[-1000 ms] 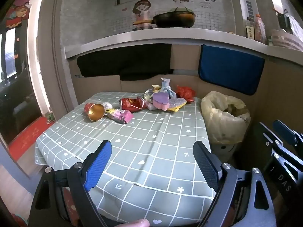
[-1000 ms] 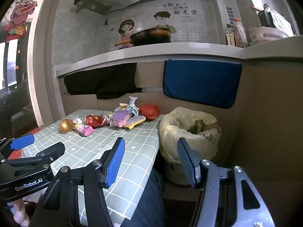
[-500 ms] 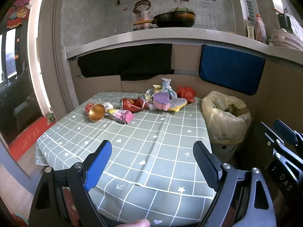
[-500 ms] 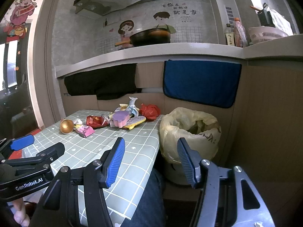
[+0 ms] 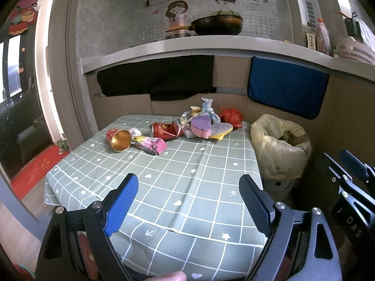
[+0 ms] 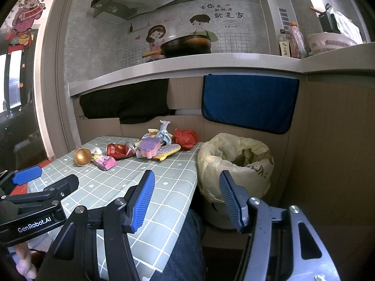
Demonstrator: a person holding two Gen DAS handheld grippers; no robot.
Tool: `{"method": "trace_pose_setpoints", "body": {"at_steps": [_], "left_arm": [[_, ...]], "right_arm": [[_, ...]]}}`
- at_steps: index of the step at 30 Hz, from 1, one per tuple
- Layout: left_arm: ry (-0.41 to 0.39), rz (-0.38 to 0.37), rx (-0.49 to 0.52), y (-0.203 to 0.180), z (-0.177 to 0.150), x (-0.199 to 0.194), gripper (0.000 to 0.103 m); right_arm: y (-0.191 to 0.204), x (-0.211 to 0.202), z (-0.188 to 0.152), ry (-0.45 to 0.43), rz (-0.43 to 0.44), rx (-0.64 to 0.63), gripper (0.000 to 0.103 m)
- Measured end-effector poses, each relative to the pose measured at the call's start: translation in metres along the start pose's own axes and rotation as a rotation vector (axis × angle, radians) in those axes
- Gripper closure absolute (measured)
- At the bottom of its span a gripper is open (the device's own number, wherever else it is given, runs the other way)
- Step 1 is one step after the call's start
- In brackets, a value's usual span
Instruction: Collect trash
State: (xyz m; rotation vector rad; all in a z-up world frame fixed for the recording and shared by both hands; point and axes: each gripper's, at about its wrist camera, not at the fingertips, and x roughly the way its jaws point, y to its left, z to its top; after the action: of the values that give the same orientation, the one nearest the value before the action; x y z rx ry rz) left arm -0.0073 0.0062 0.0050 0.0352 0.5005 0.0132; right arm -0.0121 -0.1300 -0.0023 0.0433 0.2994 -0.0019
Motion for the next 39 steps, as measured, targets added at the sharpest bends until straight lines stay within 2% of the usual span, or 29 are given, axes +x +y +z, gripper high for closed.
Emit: {"method": "trace_pose_setpoints", "body": {"at_steps": [39], "left_arm": [[-0.001,0.003,-0.002,0.0061,0.0049,0.0012,0.015]], "right_arm": [[-0.0025,0.0004,-0.0008,0.0,0.0,0.008,0.048]]}}
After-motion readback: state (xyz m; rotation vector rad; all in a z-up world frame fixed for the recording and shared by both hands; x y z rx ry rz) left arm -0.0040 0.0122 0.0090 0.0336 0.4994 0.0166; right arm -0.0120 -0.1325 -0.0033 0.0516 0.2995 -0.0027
